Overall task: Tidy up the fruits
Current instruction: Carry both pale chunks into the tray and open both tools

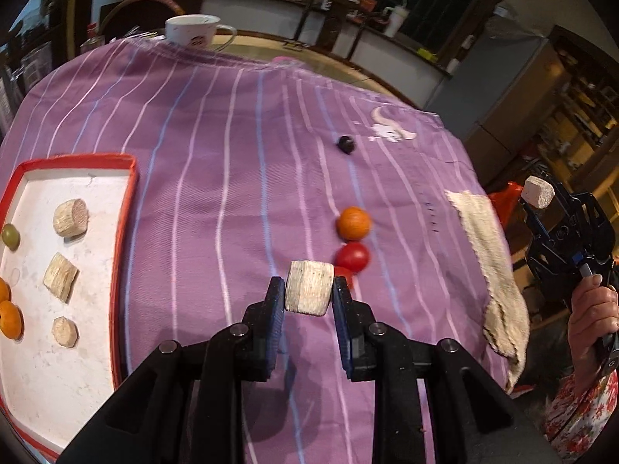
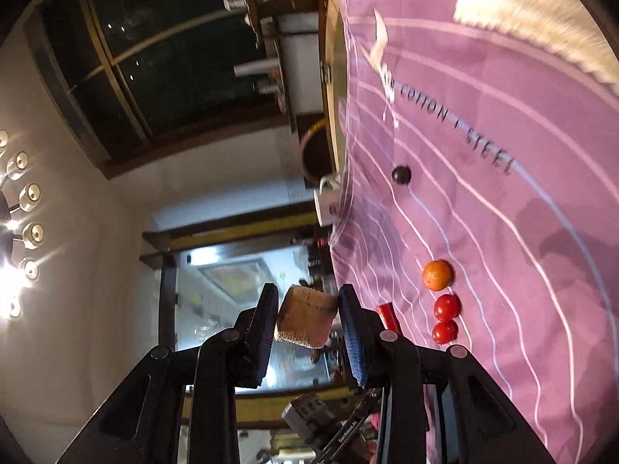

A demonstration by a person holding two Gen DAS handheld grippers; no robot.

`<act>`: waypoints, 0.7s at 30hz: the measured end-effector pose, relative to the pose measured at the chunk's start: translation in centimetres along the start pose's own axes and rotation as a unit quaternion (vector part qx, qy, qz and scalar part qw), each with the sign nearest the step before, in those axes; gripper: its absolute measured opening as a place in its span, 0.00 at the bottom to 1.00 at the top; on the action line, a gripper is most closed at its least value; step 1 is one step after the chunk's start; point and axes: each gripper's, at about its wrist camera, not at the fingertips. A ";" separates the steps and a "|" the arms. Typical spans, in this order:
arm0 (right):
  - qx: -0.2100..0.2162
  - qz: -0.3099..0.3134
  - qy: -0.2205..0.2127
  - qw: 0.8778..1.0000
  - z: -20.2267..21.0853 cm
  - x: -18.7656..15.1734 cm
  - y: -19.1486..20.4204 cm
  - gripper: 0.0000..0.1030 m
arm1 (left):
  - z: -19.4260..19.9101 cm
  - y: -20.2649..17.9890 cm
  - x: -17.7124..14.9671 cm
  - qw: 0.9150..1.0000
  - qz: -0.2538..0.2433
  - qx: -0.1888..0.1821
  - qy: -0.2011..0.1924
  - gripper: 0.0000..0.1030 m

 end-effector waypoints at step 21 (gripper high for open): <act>-0.033 0.068 0.078 0.994 -5.5 -12.6 2.4 0.35 | 7.0 6.2 -2.3 1.000 -0.009 0.020 -0.014 0.23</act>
Point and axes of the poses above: each gripper's, at about its wrist camera, not at the fingertips, and z roughly against the way its jaws point, y to its left, x to its top, and after that the axes turned 5 degrees about -y, right-handed
